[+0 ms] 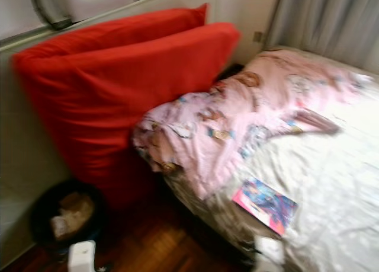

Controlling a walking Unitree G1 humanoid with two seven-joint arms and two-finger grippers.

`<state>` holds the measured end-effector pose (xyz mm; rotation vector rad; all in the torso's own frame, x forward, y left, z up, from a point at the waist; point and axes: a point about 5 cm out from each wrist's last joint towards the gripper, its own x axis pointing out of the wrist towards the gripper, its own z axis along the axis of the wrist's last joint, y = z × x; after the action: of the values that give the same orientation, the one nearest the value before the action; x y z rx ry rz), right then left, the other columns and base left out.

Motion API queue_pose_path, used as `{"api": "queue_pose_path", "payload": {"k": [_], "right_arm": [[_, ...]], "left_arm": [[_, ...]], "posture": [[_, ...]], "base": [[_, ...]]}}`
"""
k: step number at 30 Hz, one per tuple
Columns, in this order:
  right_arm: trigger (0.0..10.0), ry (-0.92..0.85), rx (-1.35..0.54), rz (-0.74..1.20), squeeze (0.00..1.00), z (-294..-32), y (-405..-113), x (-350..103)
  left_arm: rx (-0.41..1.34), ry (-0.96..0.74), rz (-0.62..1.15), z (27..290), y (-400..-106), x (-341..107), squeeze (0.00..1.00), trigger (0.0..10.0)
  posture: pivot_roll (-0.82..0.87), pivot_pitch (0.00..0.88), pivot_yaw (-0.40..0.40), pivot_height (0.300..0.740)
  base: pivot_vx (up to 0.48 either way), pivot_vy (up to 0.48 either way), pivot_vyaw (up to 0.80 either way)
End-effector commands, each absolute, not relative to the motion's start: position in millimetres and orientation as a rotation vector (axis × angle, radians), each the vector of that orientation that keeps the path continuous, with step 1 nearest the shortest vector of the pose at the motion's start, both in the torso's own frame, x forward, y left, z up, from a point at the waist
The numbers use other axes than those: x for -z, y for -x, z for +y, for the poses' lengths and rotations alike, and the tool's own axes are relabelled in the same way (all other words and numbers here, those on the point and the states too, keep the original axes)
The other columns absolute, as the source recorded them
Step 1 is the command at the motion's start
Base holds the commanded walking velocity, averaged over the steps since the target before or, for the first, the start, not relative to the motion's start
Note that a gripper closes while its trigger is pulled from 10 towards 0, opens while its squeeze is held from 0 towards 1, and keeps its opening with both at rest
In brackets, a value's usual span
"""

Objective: Clean up the room

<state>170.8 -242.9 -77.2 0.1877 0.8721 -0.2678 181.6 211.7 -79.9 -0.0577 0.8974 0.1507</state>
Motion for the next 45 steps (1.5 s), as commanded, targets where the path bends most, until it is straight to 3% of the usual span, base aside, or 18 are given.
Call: {"api": "queue_pose_path", "payload": {"k": [1, 24, 33, 45], "right_arm": [[10.0, -0.238, 0.298, 0.868, 0.0, -245.9, -165.1, 78.7], [10.0, -0.261, 0.289, 0.855, 0.0, -247.2, -166.3, 77.5], [10.0, -0.272, 0.302, 0.852, 0.0, -247.3, -166.4, 77.5], [10.0, -0.261, 0.302, 0.847, 0.0, -247.6, -167.2, 77.0]], "left_arm": [[-0.136, 0.031, 0.927, 216.3, -179.3, 80.6, 0.0, 10.0], [-0.17, 0.063, 0.895, 217.1, -182.1, 78.7, 0.0, 10.0], [-0.169, 0.064, 0.896, 217.4, -182.4, 78.6, 0.0, 10.0], [-0.17, 0.061, 0.895, 217.7, -182.8, 78.3, 0.0, 10.0]], "posture": [[-0.1, 0.0, 0.021, 0.74], [-0.11, 0.0, 0.014, 0.74], [-0.11, 0.0, 0.015, 0.74], [-0.1, 0.0, 0.016, 0.74]], "base": [[0.0, 0.0, 0.0], [0.0, 0.0, 0.0], [0.289, 0.0, 0.0], [0.321, 0.0, -0.58]]}}
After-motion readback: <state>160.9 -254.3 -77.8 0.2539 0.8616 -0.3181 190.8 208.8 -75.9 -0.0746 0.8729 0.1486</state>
